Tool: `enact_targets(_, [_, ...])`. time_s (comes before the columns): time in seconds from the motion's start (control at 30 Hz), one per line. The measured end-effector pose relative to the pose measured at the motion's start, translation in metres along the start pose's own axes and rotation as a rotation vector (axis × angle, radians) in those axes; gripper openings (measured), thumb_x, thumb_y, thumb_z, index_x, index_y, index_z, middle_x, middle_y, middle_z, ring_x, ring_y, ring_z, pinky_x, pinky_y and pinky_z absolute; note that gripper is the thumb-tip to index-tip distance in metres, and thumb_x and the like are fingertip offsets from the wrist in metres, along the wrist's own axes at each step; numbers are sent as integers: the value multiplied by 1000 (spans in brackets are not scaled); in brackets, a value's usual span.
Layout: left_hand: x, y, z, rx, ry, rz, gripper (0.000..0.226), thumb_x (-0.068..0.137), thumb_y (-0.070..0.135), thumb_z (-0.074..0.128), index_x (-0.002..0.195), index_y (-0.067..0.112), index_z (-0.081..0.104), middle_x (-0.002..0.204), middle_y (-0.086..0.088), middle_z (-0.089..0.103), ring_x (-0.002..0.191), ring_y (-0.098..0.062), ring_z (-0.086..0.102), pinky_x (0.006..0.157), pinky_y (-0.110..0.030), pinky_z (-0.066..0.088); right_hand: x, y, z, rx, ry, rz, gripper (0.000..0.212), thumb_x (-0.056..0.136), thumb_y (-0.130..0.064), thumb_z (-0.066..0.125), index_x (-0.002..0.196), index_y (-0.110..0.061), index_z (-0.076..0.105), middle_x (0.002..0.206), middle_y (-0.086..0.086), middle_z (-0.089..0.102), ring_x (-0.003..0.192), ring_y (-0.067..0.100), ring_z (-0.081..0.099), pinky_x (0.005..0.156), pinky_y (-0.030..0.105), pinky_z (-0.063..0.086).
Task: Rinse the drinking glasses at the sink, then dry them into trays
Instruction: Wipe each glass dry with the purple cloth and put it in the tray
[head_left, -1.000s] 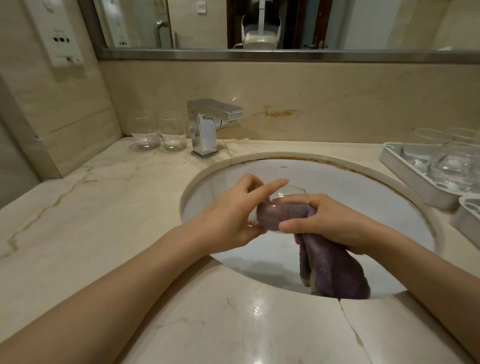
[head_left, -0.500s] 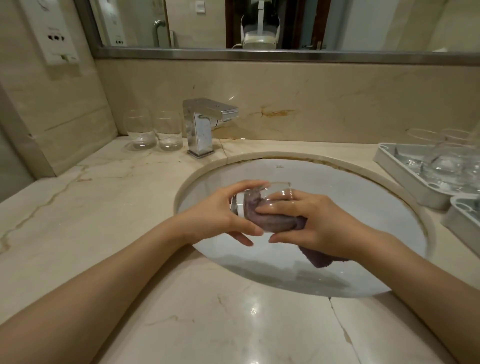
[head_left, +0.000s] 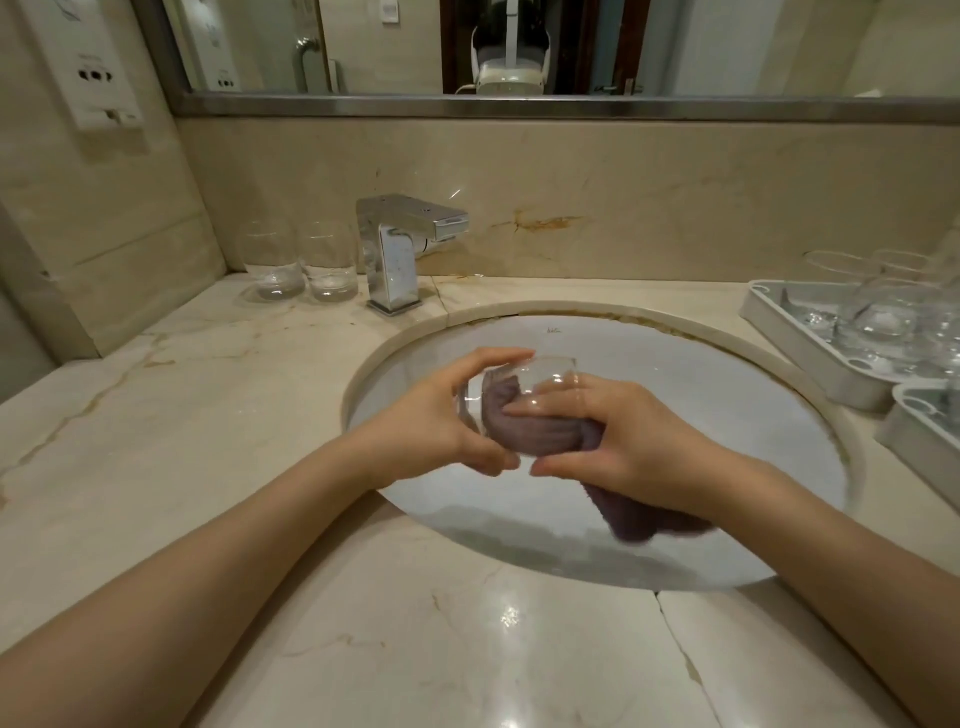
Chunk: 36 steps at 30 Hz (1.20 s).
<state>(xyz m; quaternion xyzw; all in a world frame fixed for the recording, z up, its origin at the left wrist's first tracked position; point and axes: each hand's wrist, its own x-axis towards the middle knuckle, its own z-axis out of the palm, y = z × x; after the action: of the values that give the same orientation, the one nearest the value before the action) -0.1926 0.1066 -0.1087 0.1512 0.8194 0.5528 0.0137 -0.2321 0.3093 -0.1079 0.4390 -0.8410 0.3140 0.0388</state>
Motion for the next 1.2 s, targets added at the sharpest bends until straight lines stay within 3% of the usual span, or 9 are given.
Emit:
enact_targets(0.13, [-1, -2, -3, -278, -158, -160, 77, 73, -14, 70, 125, 40, 55, 126, -6, 59, 99, -27, 69, 71, -39, 60, -1, 11, 2, -441, -13, -229, 51, 69, -40, 68, 119, -31, 67, 118, -6, 65, 84, 23, 69, 60, 38, 58])
enact_targets(0.33, [3, -3, 11, -108, -39, -25, 82, 75, -7, 74, 138, 36, 44, 128, 1, 50, 94, -25, 69, 70, -37, 61, -1, 9, -6, -134, -46, -49, 50, 74, -34, 80, 122, -34, 65, 121, -10, 62, 106, 11, 60, 90, 29, 50])
enact_targets(0.47, [2, -11, 16, 376, 120, 269, 86, 74, 5, 80, 139, 41, 37, 119, -4, 44, 108, -8, 55, 95, -15, 45, 2, 3, -13, 315, -85, 200, 37, 73, -25, 81, 104, -38, 66, 84, -22, 69, 79, -5, 64, 74, 14, 46])
enact_targets(0.57, [4, -17, 11, 582, 146, 414, 88, 72, 8, 81, 141, 41, 36, 118, -1, 41, 103, -6, 50, 91, -6, 38, 3, 4, -12, 545, -110, 324, 30, 76, -22, 76, 101, -36, 66, 68, -16, 70, 61, 3, 65, 62, 16, 49])
enact_targets(0.67, [3, -11, 7, 425, 149, 261, 89, 67, 3, 83, 130, 50, 41, 118, 4, 45, 103, 3, 52, 89, -5, 40, 2, 1, 1, 469, -31, 251, 34, 75, -20, 79, 96, -43, 64, 77, -26, 69, 75, -7, 65, 68, 7, 45])
enact_targets(0.77, [-1, -1, 3, -15, 38, -18, 87, 68, -11, 78, 132, 41, 49, 124, 8, 51, 90, -18, 69, 73, -28, 59, 0, 5, 8, 74, 14, 18, 42, 75, -23, 81, 110, -39, 64, 103, -31, 59, 95, -15, 55, 83, 4, 40])
enact_targets(0.93, [3, -2, -4, -276, -101, -154, 81, 73, -17, 70, 133, 35, 51, 124, -7, 59, 97, -27, 69, 74, -41, 60, 0, 17, 4, -406, 83, -258, 51, 71, -35, 71, 121, -30, 65, 119, -2, 64, 88, 23, 67, 65, 37, 59])
enact_targets(1.1, [2, -8, 4, -139, -85, -139, 81, 73, -9, 75, 136, 35, 47, 129, -3, 52, 92, -24, 70, 71, -40, 61, -1, 16, 6, -196, -22, -71, 50, 75, -35, 77, 123, -35, 63, 123, -7, 60, 103, 15, 61, 85, 32, 53])
enact_targets(1.2, [3, -10, 8, 83, -14, -24, 84, 74, -3, 77, 137, 38, 41, 130, 1, 46, 95, -27, 67, 77, -29, 59, 1, 6, 5, 128, -64, 143, 40, 74, -29, 81, 111, -40, 66, 102, -20, 67, 94, -1, 60, 82, 19, 48])
